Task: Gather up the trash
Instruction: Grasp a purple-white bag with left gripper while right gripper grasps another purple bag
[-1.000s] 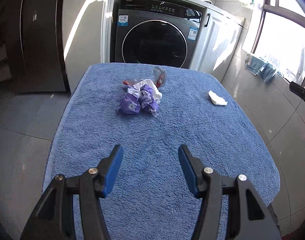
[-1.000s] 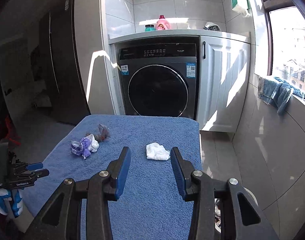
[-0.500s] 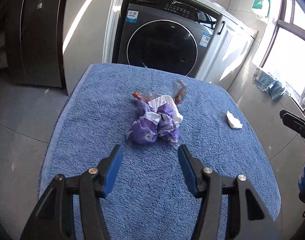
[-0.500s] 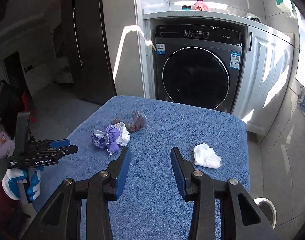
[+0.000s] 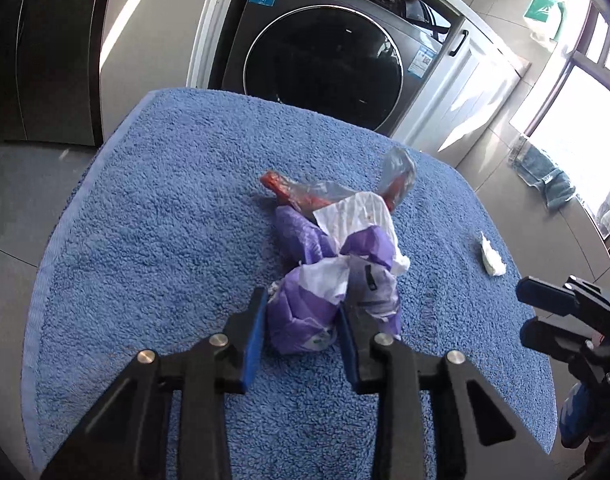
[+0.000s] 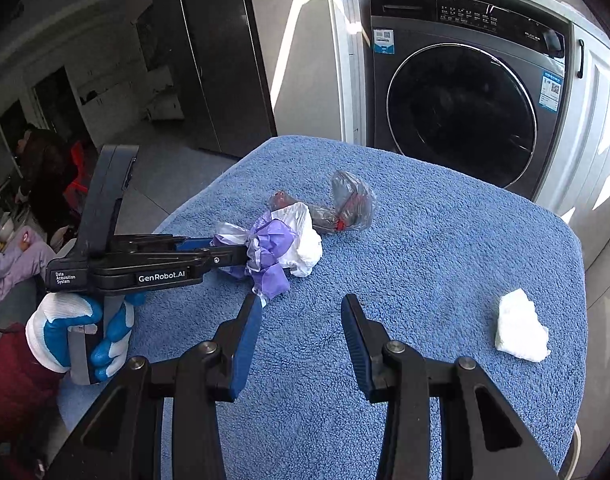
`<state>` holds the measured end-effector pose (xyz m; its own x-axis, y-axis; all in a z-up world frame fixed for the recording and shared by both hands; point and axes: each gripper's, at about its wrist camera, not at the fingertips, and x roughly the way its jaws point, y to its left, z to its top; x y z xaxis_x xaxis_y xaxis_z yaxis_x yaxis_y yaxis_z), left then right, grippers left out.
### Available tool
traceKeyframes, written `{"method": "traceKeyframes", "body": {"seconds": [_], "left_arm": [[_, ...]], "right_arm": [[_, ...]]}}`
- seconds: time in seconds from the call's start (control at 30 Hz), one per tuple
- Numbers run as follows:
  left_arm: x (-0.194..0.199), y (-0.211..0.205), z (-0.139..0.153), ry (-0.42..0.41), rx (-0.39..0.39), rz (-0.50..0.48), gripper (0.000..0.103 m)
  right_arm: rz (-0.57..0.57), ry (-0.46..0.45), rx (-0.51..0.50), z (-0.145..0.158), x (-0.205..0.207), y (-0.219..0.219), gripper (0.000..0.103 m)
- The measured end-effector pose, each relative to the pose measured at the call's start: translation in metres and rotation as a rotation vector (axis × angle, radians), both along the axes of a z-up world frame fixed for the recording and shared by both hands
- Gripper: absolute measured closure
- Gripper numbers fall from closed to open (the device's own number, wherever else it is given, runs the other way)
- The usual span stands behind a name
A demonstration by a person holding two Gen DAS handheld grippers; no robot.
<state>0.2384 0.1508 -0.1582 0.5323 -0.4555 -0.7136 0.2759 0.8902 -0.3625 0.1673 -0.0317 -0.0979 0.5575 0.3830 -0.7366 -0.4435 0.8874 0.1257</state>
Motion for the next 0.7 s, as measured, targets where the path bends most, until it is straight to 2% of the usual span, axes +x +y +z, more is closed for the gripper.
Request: {"method": "traceKeyframes", "body": {"seconds": [0.23, 0.43, 0.6, 0.7], "left_arm": [[-0.013, 0.021, 0.000, -0.027, -0.041, 0.039, 0.077], [-0.041, 0.051, 0.005, -0.044, -0.080, 0.105, 0.077], [-0.065, 0.064, 0.006, -0.060, -0.044, 0.132, 0.077], [-0.079, 0.070, 0.007, -0.066, -0.040, 0.148, 0.077]], "right_arm": [[0.050, 0.047, 0.001, -0.021, 0.020, 0.026, 0.064], [0.079, 0.057, 0.003, -0.029, 0.033, 0.049, 0.064], [0.063, 0.042, -0.036, -0.034, 0.045, 0.063, 0.064], [0.033, 0.068, -0.057, -0.043, 0.055, 0.064, 0.064]]}}
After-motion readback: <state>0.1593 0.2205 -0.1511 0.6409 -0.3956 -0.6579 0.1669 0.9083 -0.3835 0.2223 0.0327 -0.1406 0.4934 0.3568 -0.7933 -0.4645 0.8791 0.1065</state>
